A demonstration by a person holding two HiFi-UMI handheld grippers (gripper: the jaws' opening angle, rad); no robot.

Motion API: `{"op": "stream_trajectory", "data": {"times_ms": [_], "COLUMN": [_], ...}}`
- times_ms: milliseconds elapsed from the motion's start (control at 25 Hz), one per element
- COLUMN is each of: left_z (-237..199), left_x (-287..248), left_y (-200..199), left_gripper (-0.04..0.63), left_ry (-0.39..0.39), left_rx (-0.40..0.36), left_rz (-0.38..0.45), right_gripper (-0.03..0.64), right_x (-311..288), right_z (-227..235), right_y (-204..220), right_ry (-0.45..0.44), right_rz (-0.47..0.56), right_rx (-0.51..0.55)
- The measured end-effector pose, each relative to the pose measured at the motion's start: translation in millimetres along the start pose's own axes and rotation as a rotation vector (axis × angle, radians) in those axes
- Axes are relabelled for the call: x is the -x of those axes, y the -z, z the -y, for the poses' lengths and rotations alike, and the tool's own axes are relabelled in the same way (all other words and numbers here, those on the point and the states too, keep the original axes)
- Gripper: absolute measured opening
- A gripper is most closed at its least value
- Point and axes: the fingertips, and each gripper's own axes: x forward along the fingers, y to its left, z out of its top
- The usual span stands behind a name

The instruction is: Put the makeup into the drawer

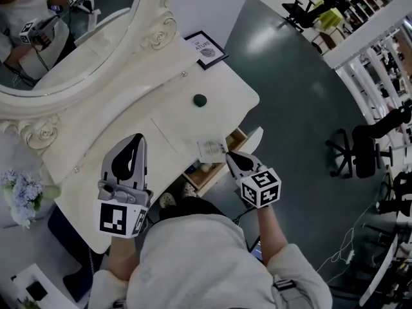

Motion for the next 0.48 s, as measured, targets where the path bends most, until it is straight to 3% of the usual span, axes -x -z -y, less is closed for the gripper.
{"op": "stream_trajectory", "data": {"times_ms": [480], "left_z": [-1.1], "left_x": [-0.2], "left_y": [4.2], "left_gripper": [0.012], "left_ry": [0.020], "left_rx": [0.007], "left_rz": [-0.010], "right_gripper": [0.025], "right_x": [0.2], "right_z": [7.1], "right_y": [63.0], "right_ry": [-0.012], "right_rz": [-0.210], "right_rx": [0.033]}}
